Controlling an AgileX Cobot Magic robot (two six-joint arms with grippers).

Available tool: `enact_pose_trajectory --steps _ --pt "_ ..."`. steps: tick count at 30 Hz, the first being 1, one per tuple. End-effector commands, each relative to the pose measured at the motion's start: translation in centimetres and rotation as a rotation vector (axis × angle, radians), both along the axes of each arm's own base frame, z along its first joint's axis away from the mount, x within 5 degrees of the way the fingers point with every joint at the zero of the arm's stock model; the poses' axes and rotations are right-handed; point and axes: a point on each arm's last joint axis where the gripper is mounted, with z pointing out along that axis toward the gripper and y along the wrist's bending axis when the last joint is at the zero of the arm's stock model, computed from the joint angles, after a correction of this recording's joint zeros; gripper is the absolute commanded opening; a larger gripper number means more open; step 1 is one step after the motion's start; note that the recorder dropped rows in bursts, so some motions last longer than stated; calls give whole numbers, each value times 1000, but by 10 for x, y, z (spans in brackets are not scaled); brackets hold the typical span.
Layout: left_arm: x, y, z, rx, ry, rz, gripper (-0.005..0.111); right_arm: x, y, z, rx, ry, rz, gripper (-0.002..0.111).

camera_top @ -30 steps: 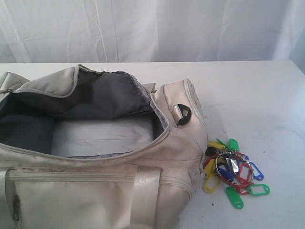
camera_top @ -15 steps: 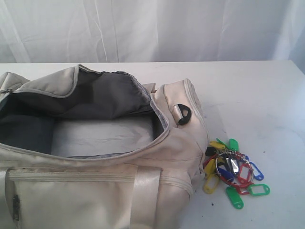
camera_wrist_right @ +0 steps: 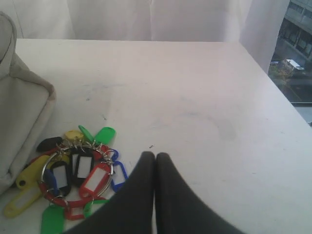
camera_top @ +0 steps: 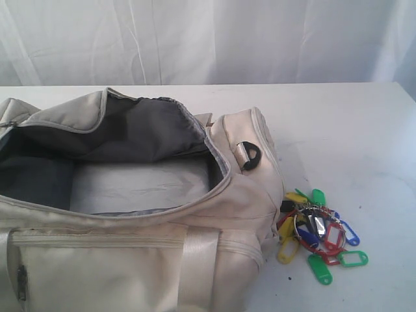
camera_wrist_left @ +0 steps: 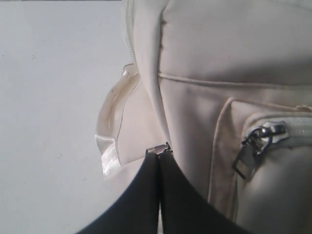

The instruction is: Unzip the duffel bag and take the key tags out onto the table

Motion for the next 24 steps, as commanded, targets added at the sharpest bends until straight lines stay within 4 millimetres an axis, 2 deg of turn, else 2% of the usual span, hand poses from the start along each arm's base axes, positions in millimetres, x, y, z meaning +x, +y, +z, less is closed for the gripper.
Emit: enact_pose_trajectory --steps 1,16,24 --pt "0 1 -1 -10 1 21 0 0 0 0 18 -11 -4 0" --pt "0 2 -1 -10 1 37 0 0 1 0 27 -11 -1 0" --pt "0 2 -1 -10 1 37 0 -1 5 -1 32 -4 75 0"
